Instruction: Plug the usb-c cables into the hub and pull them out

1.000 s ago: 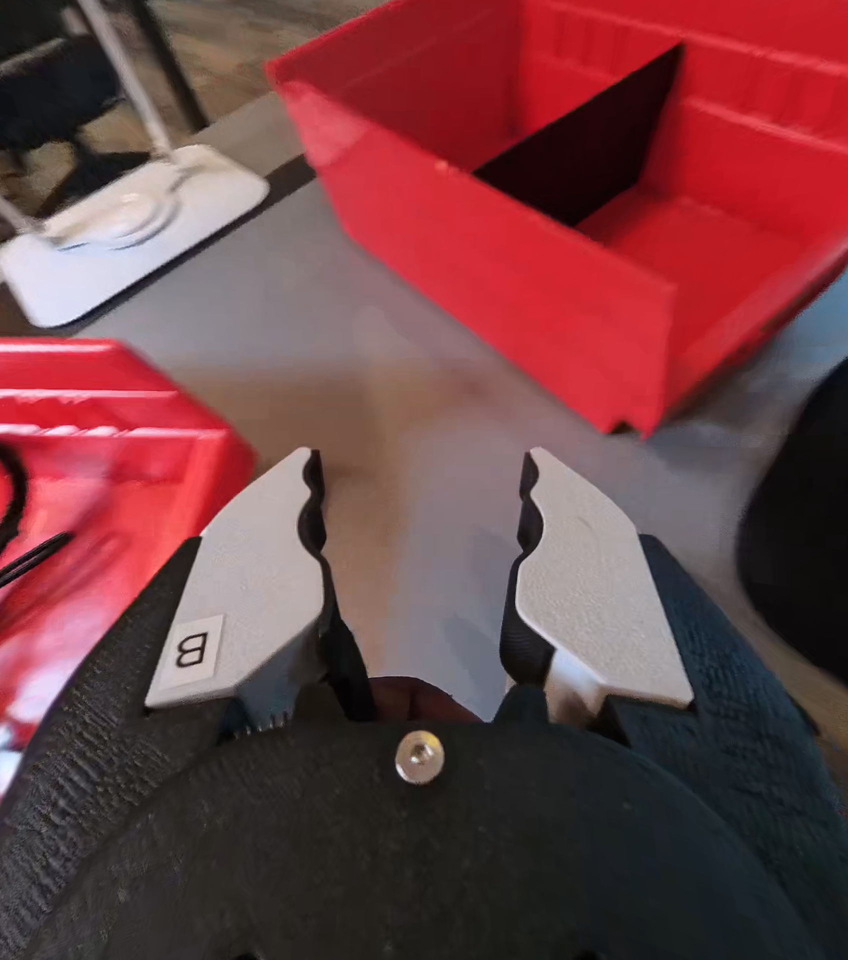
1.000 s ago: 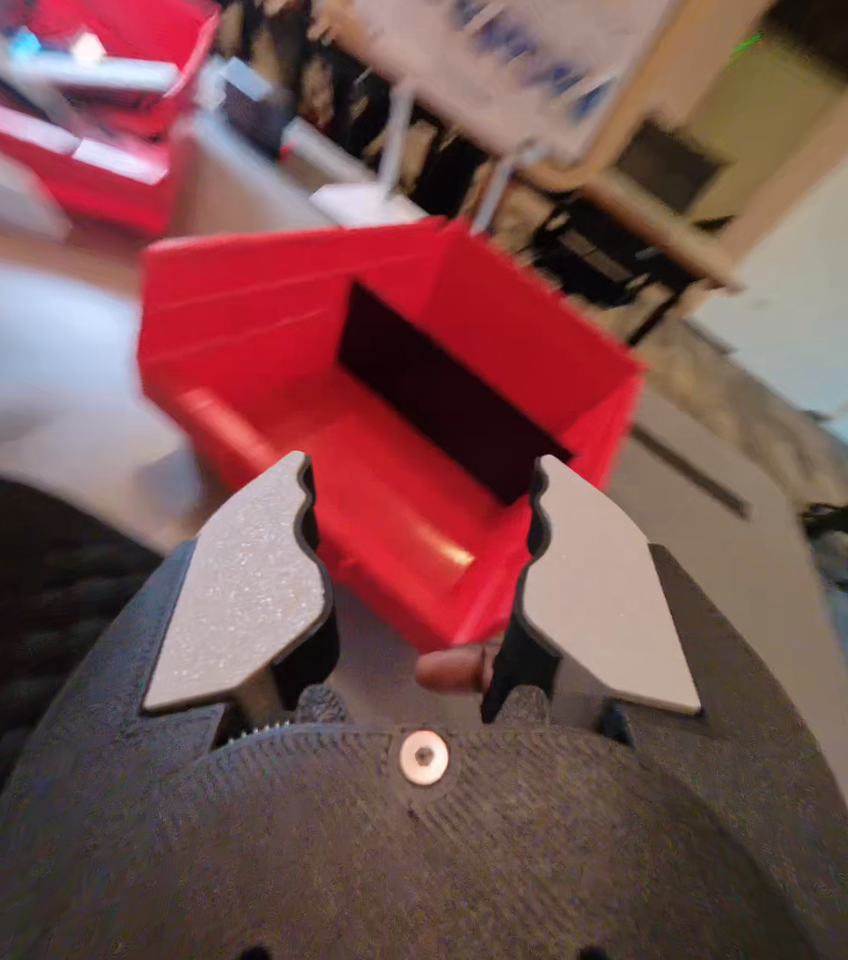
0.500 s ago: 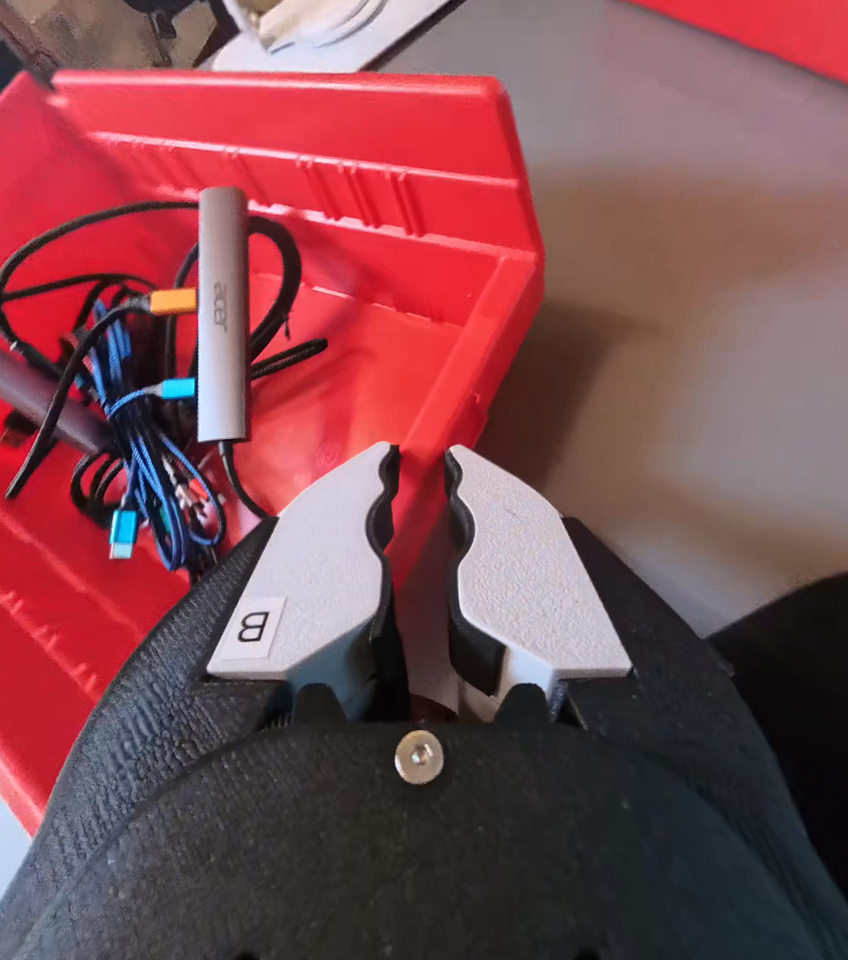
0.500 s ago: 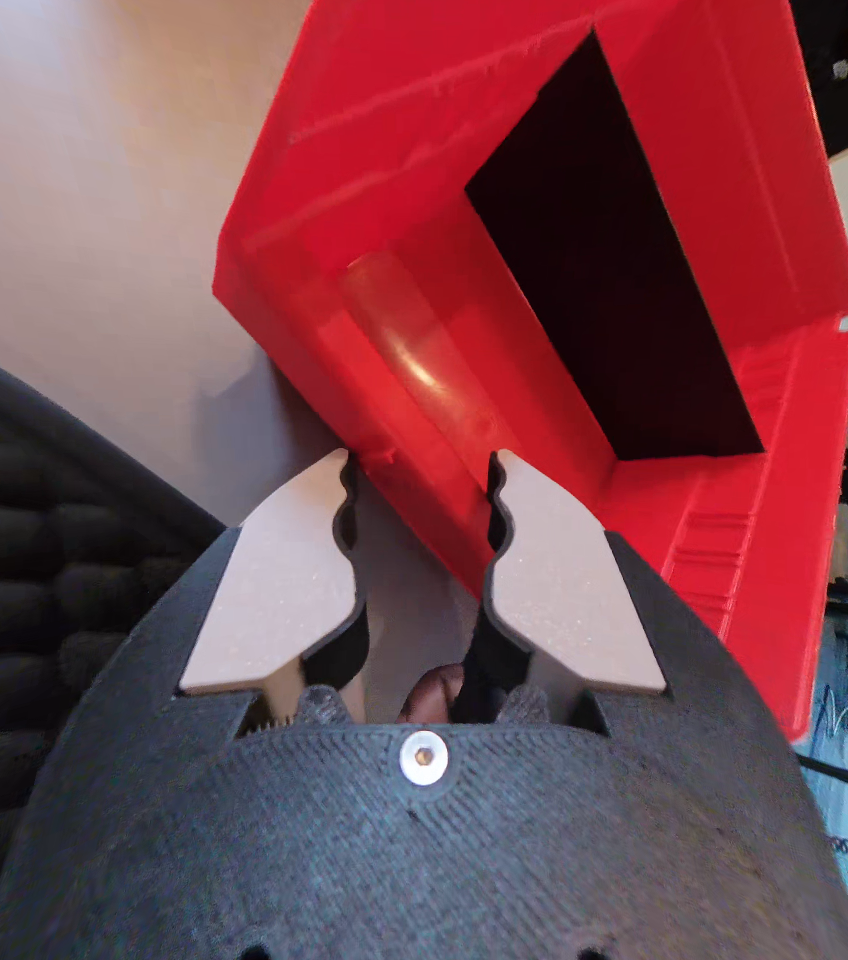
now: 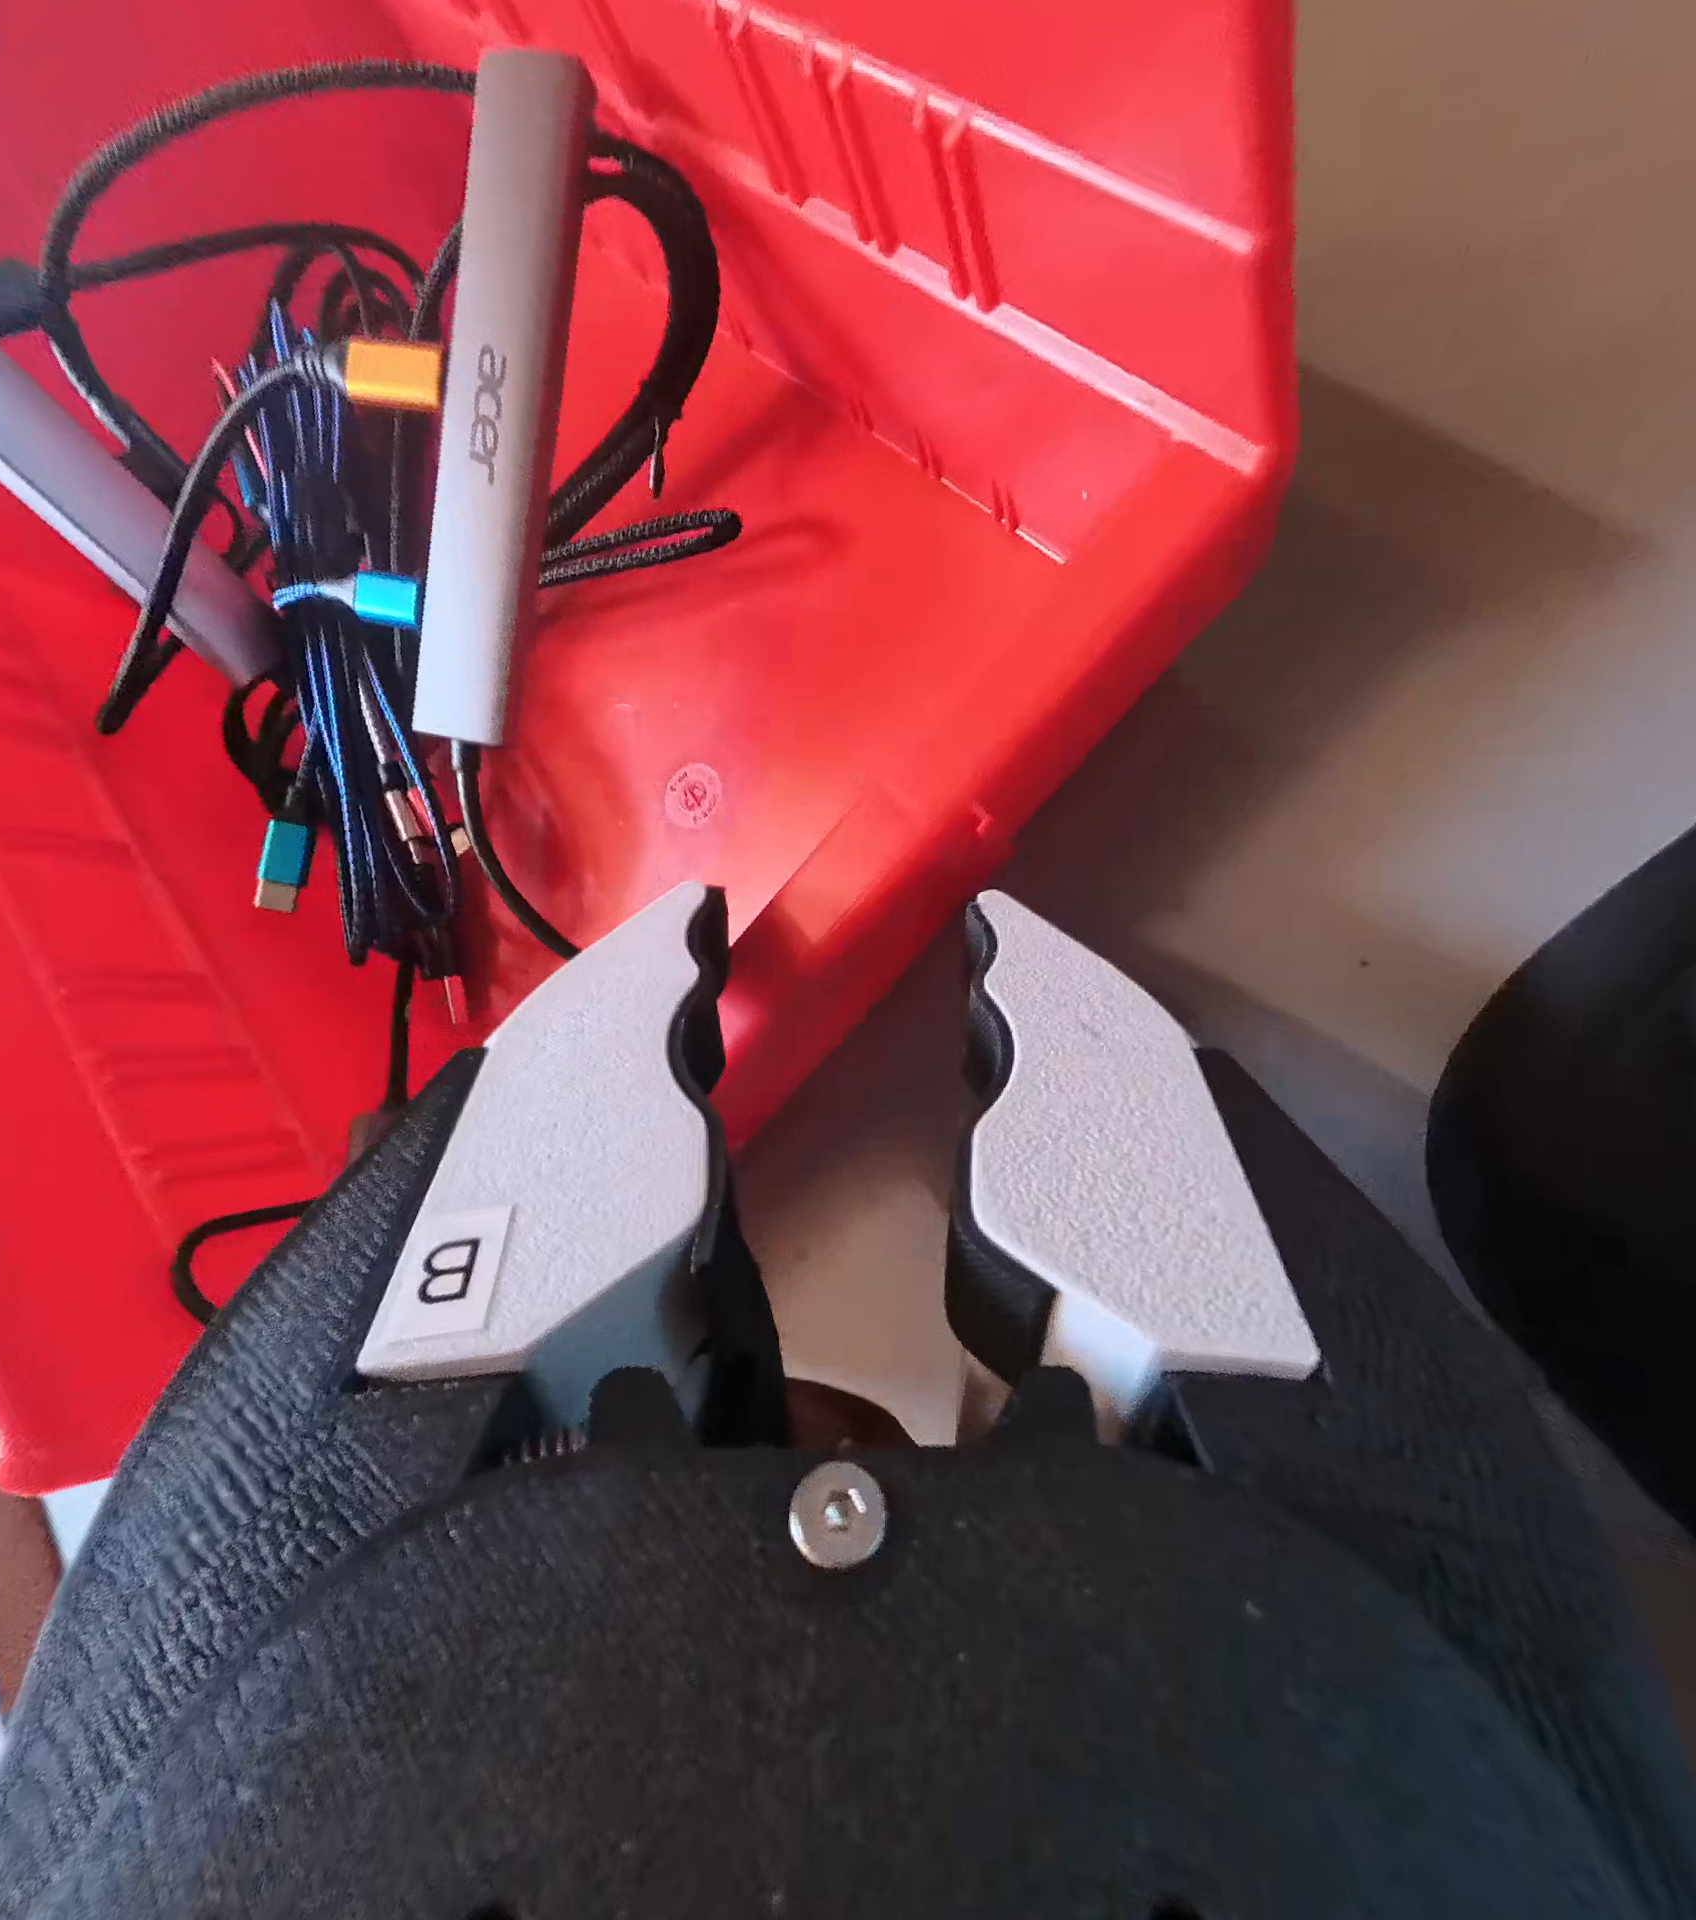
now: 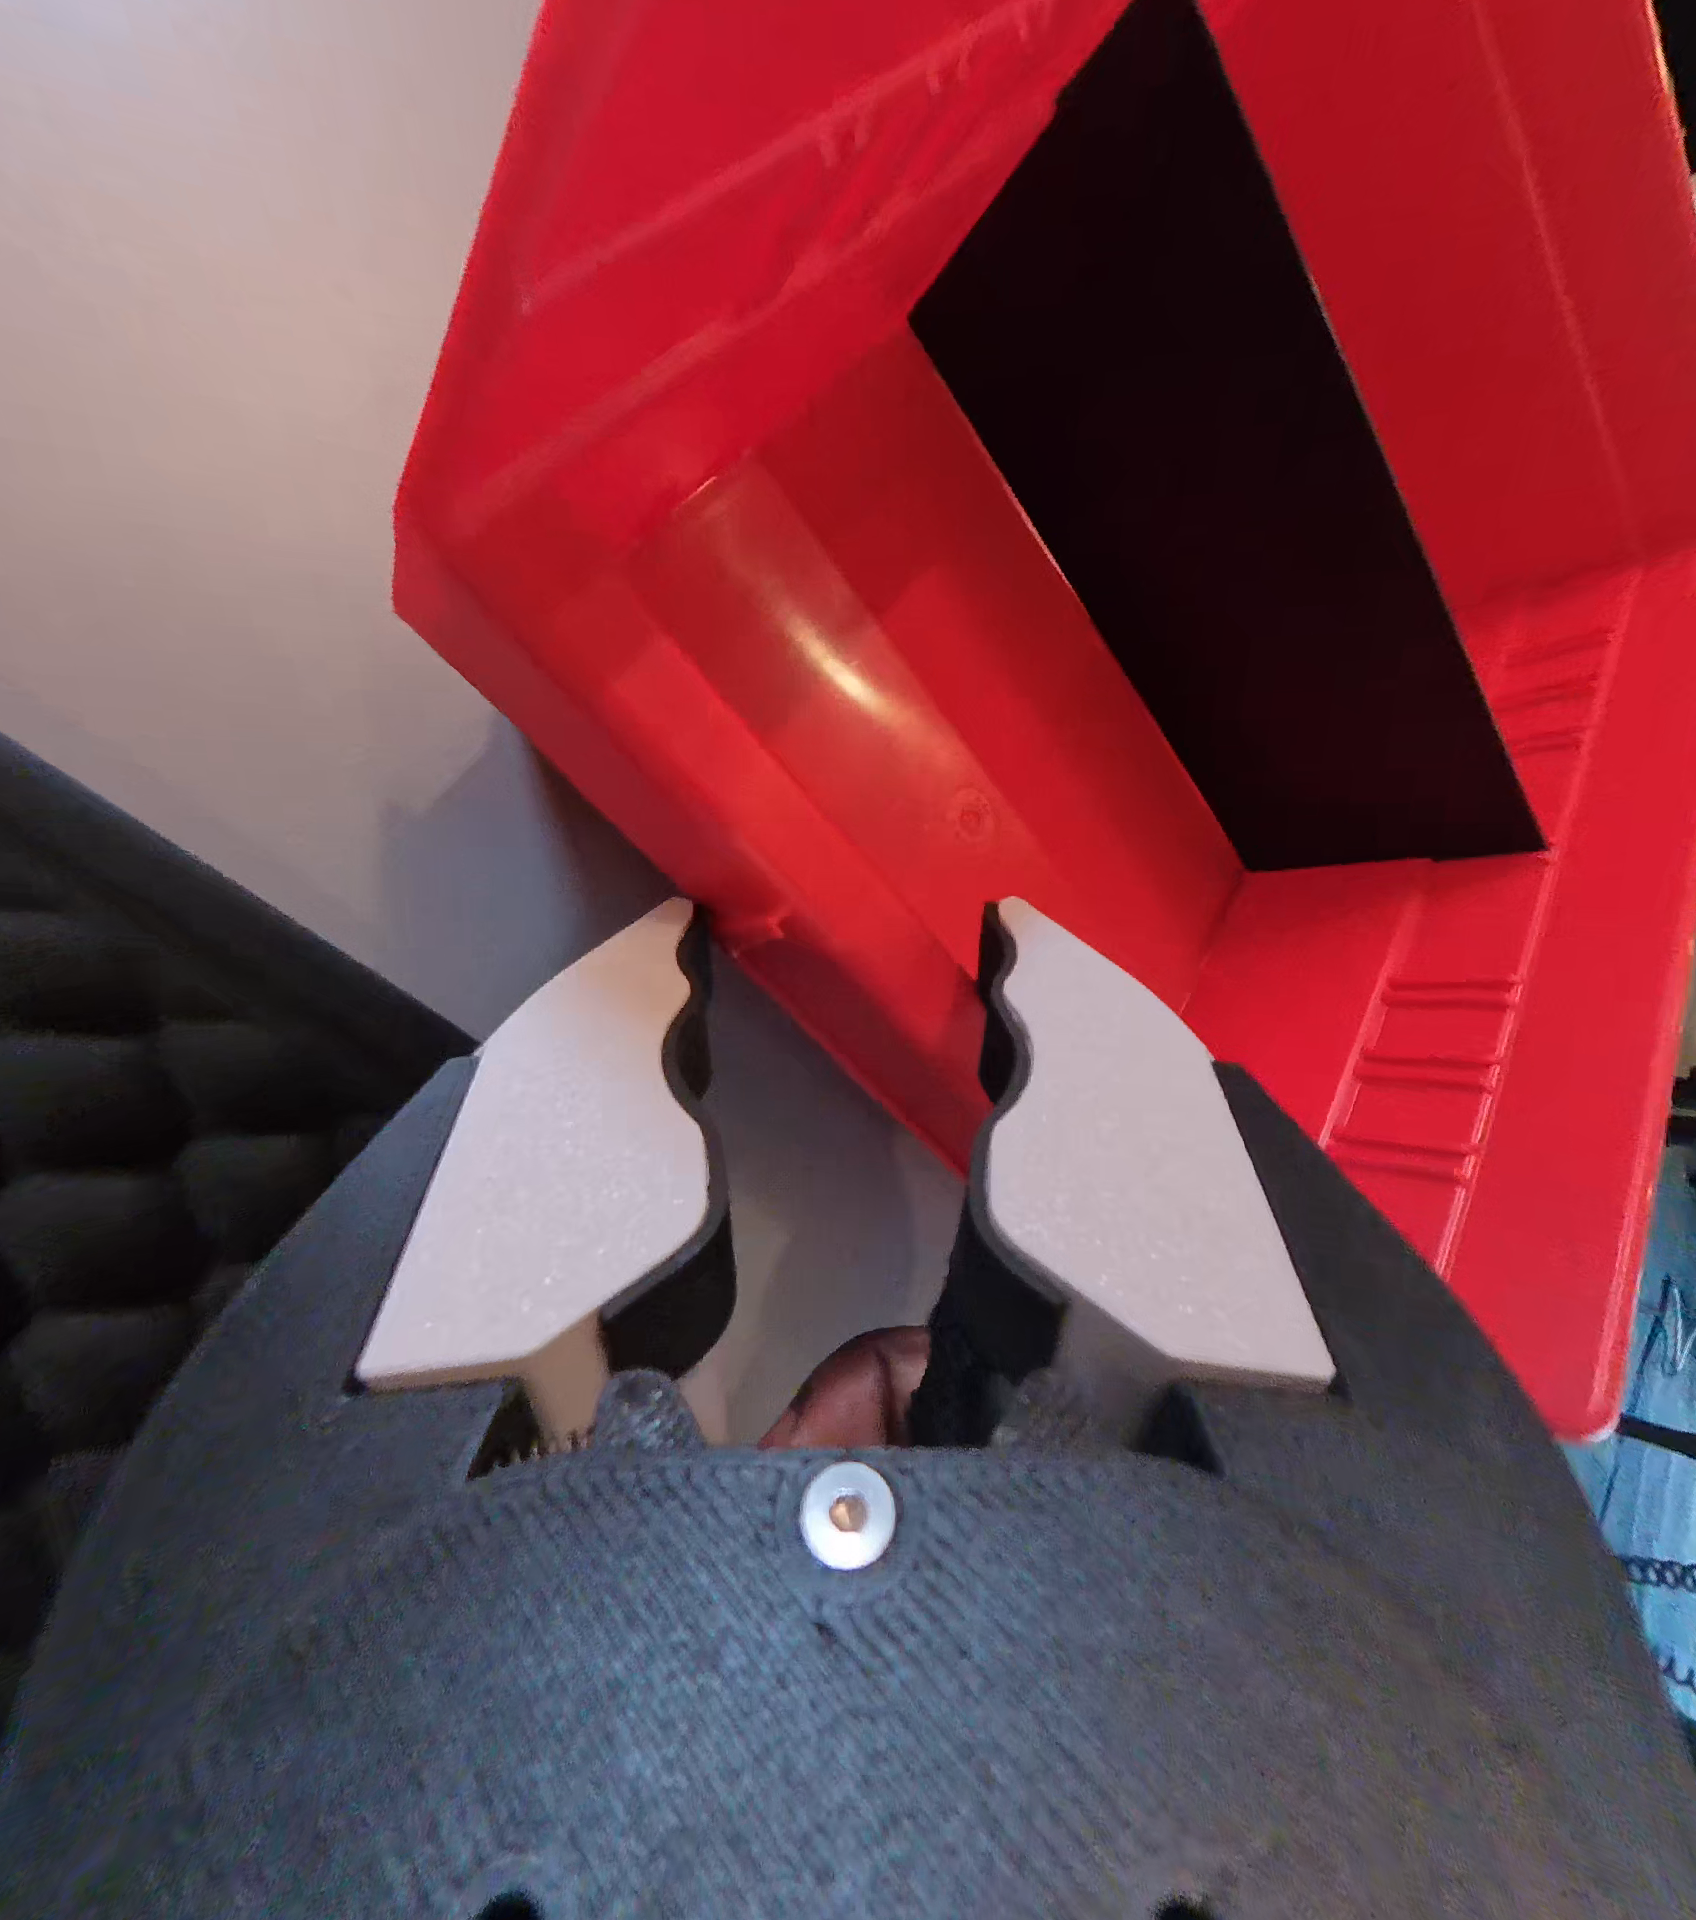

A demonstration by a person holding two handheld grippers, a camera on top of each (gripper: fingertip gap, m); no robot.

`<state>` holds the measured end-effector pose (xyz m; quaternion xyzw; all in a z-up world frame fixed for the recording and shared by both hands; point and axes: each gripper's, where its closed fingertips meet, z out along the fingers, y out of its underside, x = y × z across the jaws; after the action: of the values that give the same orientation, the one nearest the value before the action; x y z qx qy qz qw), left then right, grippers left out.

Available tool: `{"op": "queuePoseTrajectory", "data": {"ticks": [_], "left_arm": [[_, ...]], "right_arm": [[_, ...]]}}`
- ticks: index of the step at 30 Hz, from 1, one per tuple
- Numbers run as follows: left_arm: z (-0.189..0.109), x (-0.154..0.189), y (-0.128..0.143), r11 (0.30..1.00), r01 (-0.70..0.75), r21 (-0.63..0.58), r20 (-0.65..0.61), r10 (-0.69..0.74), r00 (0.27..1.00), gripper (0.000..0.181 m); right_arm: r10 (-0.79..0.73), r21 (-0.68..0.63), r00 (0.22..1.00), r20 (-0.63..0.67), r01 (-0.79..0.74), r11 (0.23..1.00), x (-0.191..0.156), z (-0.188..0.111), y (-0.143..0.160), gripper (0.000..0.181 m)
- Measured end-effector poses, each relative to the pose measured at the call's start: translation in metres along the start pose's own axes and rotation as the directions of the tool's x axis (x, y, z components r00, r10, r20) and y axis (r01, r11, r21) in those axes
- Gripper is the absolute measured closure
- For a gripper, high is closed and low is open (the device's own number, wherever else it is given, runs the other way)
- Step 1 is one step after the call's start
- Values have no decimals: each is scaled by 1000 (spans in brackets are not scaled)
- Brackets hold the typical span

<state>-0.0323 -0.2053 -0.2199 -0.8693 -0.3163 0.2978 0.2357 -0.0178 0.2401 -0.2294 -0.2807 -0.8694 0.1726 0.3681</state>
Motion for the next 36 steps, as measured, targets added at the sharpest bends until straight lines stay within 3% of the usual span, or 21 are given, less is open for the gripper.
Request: {"op": "queuePoseTrajectory", "data": {"ticks": [11,22,24,27,29,31,34,35,36], "left_arm": [[-46,11,48,996,89,-18,69,-87,994,136],[-116,23,120,993,117,17,83,-118,989,135],[-123,29,122,983,169,71,53,-173,983,127],[-144,32,101,942,208,265,24,-222,975,122],[-167,20,75,877,209,433,58,-259,964,122],[-186,-1,54,820,201,536,137,-319,938,120],[-181,-19,39,857,118,502,298,-299,907,107],[-175,-27,38,884,83,459,382,-281,881,106],[-168,-32,38,912,48,407,447,-245,860,105]], "right_arm": [[68,-72,995,-73,-73,995,39,-13,60,132],[169,-97,986,4,-167,981,49,-56,128,128],[168,-56,985,28,-166,984,46,-65,120,124],[171,239,983,69,-182,954,49,-91,64,122],[133,493,985,109,-170,853,46,-119,15,120],[109,741,986,122,-164,651,44,-151,-33,118],[211,941,938,276,-308,140,56,-198,-89,107],[234,920,891,389,-389,-48,61,-209,-100,101],[202,856,834,513,-482,-186,59,-212,-108,93]]}}
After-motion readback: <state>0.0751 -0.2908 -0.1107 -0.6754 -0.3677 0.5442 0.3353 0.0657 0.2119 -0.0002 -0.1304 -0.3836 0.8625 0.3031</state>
